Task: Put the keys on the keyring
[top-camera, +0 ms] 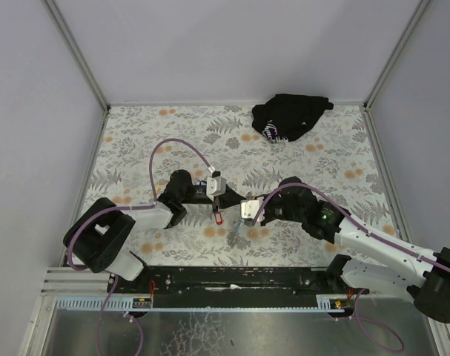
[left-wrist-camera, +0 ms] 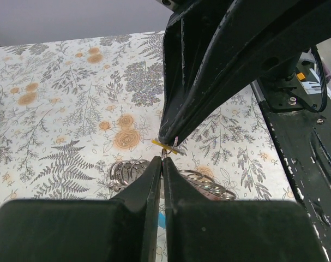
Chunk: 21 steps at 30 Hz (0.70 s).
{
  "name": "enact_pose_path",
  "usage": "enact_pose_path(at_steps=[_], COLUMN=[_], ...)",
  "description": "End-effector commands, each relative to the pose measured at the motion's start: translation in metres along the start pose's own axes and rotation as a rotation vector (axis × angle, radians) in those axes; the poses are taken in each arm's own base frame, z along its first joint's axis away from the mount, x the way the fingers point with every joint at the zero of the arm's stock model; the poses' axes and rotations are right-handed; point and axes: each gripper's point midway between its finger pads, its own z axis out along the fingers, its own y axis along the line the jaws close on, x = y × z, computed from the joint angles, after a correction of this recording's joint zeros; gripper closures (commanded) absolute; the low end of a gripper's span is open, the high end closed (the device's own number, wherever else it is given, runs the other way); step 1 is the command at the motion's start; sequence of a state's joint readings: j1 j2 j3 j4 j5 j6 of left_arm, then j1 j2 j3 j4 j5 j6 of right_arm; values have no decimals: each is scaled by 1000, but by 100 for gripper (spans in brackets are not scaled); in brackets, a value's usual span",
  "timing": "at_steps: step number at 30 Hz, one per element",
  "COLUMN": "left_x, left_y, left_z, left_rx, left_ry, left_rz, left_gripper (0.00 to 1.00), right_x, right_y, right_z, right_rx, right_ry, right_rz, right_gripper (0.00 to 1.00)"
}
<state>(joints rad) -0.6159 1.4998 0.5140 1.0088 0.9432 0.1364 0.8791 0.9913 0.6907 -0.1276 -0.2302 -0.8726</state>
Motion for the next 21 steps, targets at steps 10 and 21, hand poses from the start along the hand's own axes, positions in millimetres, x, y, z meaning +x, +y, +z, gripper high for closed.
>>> enact_pose_path(at_steps=[10,21], left_x=[-17,-29], left_y=[33,49], left_z=[-2,-21], left_rx=[-227,-459], left_ry=[-106,-301], left_rz=[-145,-383], left_gripper=[100,100], right_x=[-9,3], right_y=[-6,12], right_z=[-15,7], right_rx=[58,73], right_ry=[-27,-47], right_rz=[32,64], right_gripper=[100,100])
